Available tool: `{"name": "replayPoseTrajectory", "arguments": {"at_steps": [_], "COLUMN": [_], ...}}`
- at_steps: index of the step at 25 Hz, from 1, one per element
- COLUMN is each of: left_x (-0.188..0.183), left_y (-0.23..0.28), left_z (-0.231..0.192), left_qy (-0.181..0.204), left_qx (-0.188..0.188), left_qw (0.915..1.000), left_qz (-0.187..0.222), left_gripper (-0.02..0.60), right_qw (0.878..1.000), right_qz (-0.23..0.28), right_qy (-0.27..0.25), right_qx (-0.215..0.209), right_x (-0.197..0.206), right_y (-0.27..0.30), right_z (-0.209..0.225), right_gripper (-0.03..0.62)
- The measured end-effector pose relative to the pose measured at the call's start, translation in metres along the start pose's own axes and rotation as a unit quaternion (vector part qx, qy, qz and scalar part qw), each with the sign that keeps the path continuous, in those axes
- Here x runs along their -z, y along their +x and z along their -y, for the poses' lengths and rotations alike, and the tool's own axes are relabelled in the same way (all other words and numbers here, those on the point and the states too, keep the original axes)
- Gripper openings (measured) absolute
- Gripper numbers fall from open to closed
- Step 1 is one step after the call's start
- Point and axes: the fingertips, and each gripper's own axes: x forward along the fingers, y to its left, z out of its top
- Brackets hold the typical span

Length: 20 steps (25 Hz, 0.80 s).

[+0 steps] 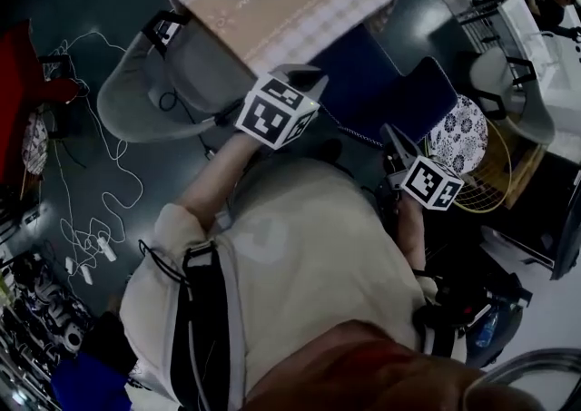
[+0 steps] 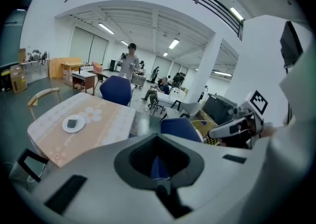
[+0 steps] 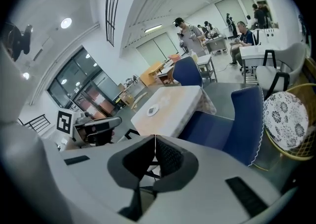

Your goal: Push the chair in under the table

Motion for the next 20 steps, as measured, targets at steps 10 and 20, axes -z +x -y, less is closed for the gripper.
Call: {"name": "replayPoseTrajectory", "arguments": {"at_steps": [10,20], "left_x": [-0.009,-0.022], "left_y": [0.019,0.063], "left_z": [0.025,0.074], "left_qy": [0.021,0.037], "left_qx": [-0.035,-0.018], "left_qw": [0.9989,0.9979], "left_qz": [-0.02,-0.051], "left_gripper": [0.008,0.009], "right_qw": [1.0,0.998], "right_qz": [0.005,0.003], "right_qy": [-0.001,0.04], "right_qx": [0.01,0.039], "right_x": [-0.019,-0.013], "right_y": [-0.004,-0.037], "right_z": [0.05,0.105], "right_gripper": [0.012,0.014]}}
